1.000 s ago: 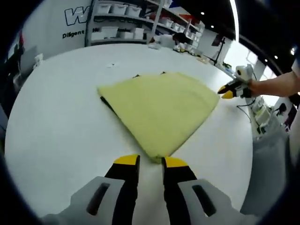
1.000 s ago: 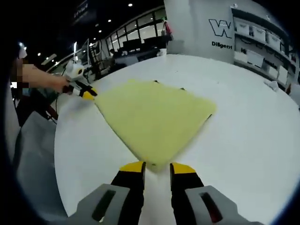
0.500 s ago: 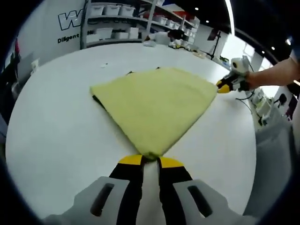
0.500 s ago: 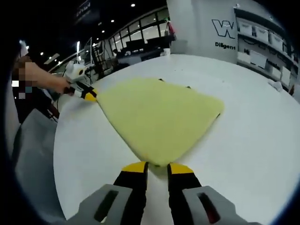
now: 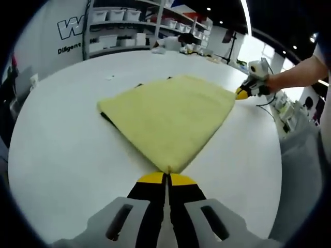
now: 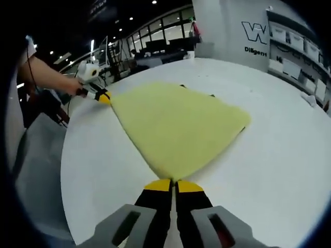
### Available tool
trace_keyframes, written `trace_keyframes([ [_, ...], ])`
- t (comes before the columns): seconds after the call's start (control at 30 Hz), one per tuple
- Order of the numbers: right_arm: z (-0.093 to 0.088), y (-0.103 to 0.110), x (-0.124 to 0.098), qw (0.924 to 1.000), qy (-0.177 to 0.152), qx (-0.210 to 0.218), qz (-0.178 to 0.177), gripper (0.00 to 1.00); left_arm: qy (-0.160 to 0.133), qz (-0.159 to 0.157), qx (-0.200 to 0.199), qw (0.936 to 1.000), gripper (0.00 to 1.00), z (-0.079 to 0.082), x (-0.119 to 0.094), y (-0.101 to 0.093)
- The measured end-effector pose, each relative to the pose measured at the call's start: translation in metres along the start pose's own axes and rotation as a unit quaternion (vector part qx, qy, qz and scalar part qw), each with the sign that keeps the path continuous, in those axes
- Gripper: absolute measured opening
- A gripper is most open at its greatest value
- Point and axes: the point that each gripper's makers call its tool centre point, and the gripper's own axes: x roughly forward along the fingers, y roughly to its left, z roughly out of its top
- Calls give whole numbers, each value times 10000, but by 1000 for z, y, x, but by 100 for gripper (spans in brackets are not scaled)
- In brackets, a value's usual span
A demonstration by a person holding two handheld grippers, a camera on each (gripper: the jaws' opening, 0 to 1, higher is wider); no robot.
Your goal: Fold the garment on the visible template until the final outline fits inside the template.
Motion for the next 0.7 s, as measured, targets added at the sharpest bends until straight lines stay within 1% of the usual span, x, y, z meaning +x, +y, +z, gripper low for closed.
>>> trace_keyframes([
  [0.07, -1, -1, -3, 10000, 37, -60, 59, 0, 29, 34, 32, 10000, 0, -1, -3, 3],
  [0.13, -5, 1, -5, 9990, 200, -345, 195, 0, 45, 52, 46, 10000, 0, -3, -6, 6],
  [0.17, -8, -1, -7, 9976, 342, -572, 186, 0, 51, 43, 61, 10000, 0, -3, -6, 4],
  [0.2, -9, -1, -7, 9970, 371, -650, 199, 0, 82, 58, 142, 9998, 0, -4, -7, 4],
  [0.3, -5, -2, -9, 9974, 298, -631, 204, 0, 127, 57, 196, 9997, 0, -6, -7, 3],
  [0.33, -6, -4, -9, 9964, 332, -762, 186, 0, 142, 57, 213, 9997, 0, -6, -7, 2],
  [0.4, -9, 0, -8, 9951, 401, -872, 215, 0, 173, 59, 270, 9995, 0, -7, -6, 0],
  [0.43, -13, 2, -8, 9933, 489, -1022, 232, 0, 210, 63, 295, 9993, 0, -8, -6, 0],
  [0.53, -23, 8, -6, 9921, 610, -1056, 304, 0, 323, 32, 348, 9989, 0, -14, -5, -4],
  [0.57, -24, 9, -6, 9920, 604, -1064, 298, 0, 355, 10, 387, 9986, 0, -17, -5, -5],
  [0.6, -24, 10, -7, 9922, 631, -1035, 282, 0, 379, -5, 409, 9984, 0, -18, -5, -7],
  [0.7, -19, 14, -8, 9938, 545, -924, 286, 0, 414, -20, 468, 9980, 0, -20, -5, -9],
])
